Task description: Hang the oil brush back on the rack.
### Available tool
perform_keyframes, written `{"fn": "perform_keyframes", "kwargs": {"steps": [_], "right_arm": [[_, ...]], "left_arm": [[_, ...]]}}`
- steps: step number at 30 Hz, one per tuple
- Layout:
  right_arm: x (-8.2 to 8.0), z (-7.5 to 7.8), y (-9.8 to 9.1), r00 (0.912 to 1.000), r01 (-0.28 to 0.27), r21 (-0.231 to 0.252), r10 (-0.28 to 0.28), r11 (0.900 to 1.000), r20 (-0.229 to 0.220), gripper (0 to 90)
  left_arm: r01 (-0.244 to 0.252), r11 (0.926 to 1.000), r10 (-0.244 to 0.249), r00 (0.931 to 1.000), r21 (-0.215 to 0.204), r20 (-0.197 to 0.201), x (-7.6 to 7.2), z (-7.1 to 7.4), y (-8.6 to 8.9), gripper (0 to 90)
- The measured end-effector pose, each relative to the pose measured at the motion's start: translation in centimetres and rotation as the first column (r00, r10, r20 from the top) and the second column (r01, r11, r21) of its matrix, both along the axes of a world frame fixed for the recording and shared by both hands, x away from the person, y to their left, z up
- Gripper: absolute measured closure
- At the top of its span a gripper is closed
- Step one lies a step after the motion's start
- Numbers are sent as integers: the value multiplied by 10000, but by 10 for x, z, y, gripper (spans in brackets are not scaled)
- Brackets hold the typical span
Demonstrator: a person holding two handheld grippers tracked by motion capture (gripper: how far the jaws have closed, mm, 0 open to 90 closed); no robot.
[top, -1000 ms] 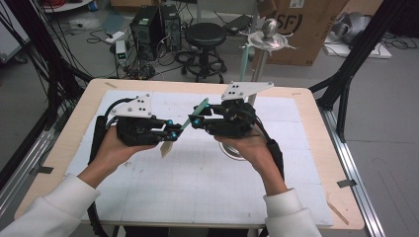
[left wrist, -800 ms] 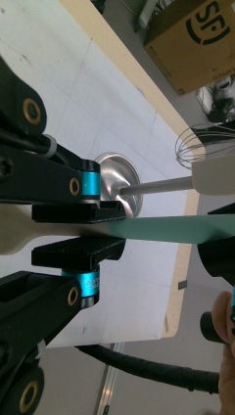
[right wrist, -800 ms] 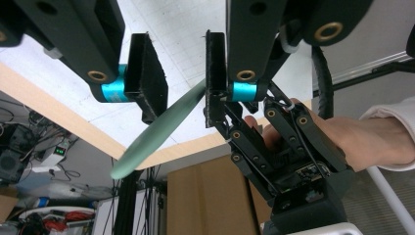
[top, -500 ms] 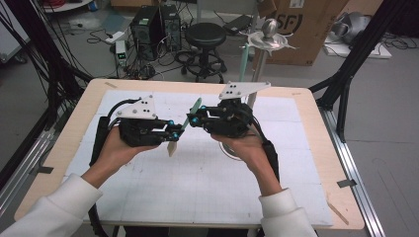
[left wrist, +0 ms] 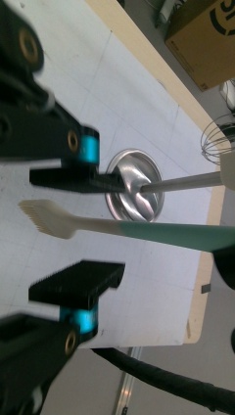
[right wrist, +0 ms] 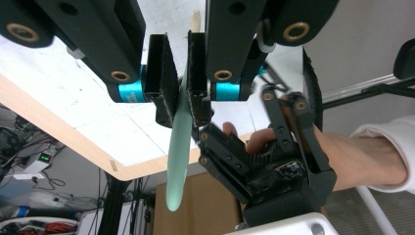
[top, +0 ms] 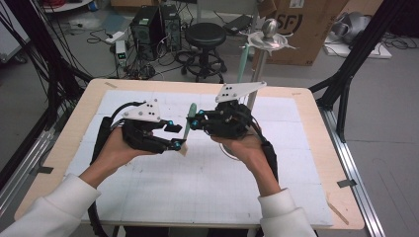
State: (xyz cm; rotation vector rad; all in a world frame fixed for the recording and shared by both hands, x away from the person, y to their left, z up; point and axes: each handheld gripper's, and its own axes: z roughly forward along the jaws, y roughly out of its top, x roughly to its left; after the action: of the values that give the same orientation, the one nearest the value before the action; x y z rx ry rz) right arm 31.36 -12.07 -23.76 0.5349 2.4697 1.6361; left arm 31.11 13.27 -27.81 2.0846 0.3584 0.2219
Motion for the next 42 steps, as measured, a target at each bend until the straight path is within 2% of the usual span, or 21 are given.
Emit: {"fn": "perform_keyframes", "kwargs": {"steps": [5, 9, 13, 14, 16, 18, 22, 25, 32, 33, 38, 39, 42], "right_arm": [[-1, 3, -10, 9998, -214, -236, 213, 9995, -45, 841], [-2, 5, -23, 9984, -551, -325, 547, 9980, -138, 840], [-2, 7, -36, 9978, -560, -404, 545, 9976, -385, 841], [-2, 8, -39, 9976, -613, -446, 598, 9971, -343, 841], [-3, 11, -45, 9973, -660, -514, 642, 9965, -355, 841], [-3, 14, -51, 9973, -669, -579, 650, 9961, -351, 841], [-2, 21, -65, 9976, -655, -566, 641, 9962, -274, 840], [-2, 25, -75, 9976, -637, -713, 616, 9954, -315, 840], [3, 37, -97, 9988, -436, -793, 418, 9959, -247, 840], [2, 39, -99, 9986, -414, -830, 385, 9957, -363, 840], [6, 49, -111, 9990, -408, -839, 392, 9956, -200, 840], [7, 52, -112, 9987, -392, -869, 362, 9954, -355, 840], [11, 57, -117, 9989, -357, -927, 326, 9951, -346, 840]], "left_arm": [[151, 9995, -138, 9989, 287, -447, 1, -6, 7, 237], [193, 9997, -180, 9970, 167, -747, 0, -10, 13, 104], [248, 9995, -264, 9962, -207, -833, 0, -13, 17, 50], [206, 9997, -219, 9963, -160, -834, 0, -14, 19, 16], [355, 9989, -380, 9952, -292, -896, 0, -15, 22, 16], [235, 9993, -261, 9959, -307, -865, 0, -16, 24, 16], [289, 9989, -319, 9961, -368, -827, 0, -20, 33, 16], [183, 9994, -206, 9965, -300, -807, -1, -23, 38, 16], [-37, 9988, -9, 9958, -496, -914, 5, -25, 46, 16], [-36, 9986, -12, 9959, -532, -905, 5, -26, 48, 16], [-295, 9983, 254, 9964, -507, -814, 5, -29, 56, 16], [-320, 9982, 277, 9961, -510, -832, 6, -30, 58, 16], [-429, 9978, 385, 9958, -515, -832, 5, -31, 63, 16]]}}
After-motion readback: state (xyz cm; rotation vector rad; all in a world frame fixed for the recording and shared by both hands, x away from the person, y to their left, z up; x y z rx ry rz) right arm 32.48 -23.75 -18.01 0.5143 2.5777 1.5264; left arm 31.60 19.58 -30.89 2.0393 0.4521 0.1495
